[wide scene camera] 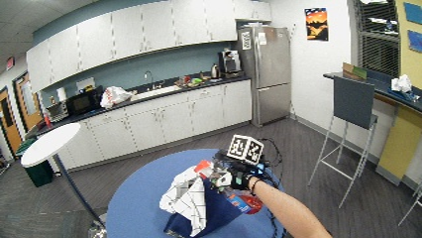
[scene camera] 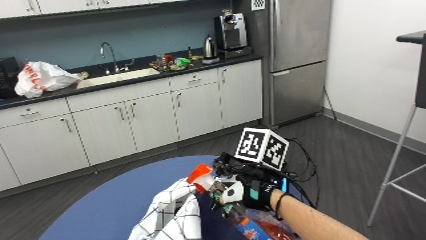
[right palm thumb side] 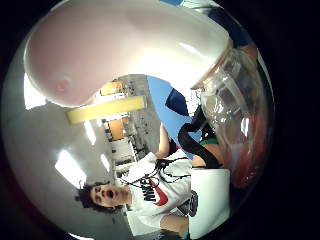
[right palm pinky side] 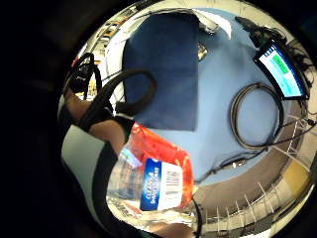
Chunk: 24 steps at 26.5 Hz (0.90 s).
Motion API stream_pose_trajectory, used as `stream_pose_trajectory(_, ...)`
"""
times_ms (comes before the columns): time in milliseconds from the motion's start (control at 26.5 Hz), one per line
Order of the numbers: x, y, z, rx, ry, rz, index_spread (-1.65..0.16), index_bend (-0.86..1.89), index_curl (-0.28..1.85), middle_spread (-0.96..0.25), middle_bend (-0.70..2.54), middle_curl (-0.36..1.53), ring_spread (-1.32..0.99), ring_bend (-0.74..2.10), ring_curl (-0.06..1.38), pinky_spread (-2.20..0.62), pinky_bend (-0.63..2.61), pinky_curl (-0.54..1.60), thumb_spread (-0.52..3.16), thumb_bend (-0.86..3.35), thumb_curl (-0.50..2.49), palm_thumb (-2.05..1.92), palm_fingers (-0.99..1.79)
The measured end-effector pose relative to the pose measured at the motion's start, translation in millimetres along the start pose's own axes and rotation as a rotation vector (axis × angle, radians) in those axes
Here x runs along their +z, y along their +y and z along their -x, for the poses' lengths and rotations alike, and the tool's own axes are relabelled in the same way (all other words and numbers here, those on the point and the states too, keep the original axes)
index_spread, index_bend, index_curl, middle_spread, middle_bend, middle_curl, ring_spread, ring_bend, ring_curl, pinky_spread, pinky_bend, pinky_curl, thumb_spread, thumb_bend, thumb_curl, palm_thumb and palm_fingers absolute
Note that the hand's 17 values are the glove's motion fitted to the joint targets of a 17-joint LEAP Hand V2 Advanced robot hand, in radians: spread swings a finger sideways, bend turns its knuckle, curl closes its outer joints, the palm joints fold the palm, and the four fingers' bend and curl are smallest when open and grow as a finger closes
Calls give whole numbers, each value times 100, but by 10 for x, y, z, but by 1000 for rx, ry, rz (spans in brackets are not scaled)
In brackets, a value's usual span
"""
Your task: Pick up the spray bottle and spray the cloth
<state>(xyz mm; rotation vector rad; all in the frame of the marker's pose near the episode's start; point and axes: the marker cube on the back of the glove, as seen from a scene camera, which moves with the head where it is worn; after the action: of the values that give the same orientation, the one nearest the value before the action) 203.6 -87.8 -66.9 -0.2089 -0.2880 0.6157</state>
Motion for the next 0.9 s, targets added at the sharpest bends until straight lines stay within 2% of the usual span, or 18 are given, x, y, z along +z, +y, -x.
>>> stream_pose_trajectory(904,218,124,-174,30,10,38,-16,8,21,-7,51,46,-7,63,40,8,48,33,77,-3,61,94,115)
